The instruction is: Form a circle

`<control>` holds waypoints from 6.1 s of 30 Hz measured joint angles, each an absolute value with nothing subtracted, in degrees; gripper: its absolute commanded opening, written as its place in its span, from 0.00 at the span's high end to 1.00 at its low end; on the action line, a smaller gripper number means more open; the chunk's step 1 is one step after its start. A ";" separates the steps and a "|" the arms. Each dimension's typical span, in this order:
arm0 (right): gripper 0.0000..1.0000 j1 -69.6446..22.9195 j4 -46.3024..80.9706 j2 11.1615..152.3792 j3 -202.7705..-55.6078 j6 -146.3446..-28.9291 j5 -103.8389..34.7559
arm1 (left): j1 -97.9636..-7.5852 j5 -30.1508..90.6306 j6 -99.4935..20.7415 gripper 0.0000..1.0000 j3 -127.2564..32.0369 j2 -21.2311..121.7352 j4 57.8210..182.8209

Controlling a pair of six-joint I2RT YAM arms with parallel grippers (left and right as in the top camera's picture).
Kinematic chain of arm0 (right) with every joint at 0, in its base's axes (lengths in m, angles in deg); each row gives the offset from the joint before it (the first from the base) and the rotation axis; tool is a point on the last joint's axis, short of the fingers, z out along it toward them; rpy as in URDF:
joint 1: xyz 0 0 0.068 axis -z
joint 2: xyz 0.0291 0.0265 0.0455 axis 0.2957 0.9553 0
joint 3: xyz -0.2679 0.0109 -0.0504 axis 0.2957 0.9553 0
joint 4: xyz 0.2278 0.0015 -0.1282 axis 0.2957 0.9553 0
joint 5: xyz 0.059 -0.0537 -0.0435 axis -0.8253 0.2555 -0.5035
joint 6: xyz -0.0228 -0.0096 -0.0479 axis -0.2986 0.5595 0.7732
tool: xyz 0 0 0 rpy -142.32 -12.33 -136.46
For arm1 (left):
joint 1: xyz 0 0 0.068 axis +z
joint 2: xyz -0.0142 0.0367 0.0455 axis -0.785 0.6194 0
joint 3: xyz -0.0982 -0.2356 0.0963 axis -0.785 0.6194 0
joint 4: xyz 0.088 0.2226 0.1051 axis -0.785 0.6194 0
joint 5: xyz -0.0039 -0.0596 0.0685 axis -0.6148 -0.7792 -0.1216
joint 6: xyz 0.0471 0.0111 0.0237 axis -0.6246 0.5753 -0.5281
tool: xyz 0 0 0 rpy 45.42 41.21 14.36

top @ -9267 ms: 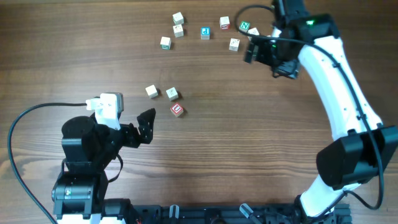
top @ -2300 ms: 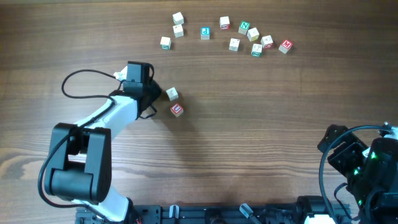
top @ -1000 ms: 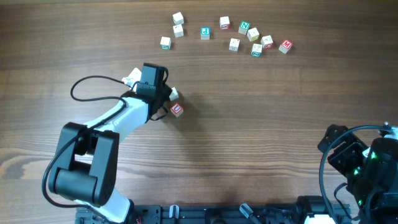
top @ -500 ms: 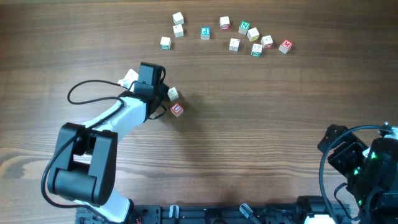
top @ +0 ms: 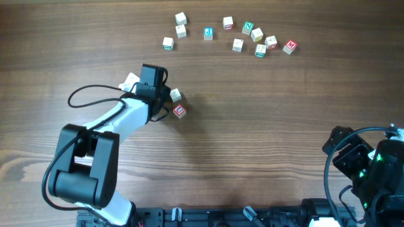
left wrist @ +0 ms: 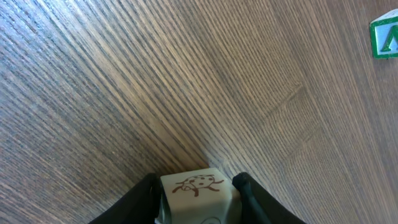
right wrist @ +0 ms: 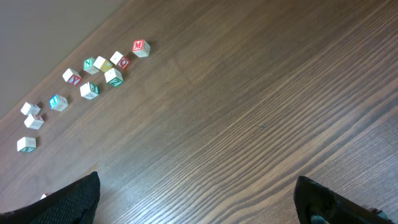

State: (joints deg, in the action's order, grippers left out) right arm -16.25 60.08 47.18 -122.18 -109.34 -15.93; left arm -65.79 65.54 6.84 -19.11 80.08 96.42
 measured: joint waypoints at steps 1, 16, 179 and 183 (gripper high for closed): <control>0.00 -16.25 60.08 47.18 -122.18 -109.34 -15.91 | -65.79 65.52 6.84 0.57 -19.11 80.08 96.42; 0.00 -16.25 60.08 47.18 -122.18 -109.34 -15.91 | -65.79 65.50 6.84 0.55 -19.11 80.10 96.35; 0.00 -16.25 60.08 47.18 -122.18 -109.54 -15.91 | -61.53 64.88 9.97 0.96 -19.33 78.98 95.55; 0.00 -16.25 60.08 47.18 -122.18 -109.54 -15.91 | -61.53 64.88 9.97 0.96 -19.33 78.98 95.55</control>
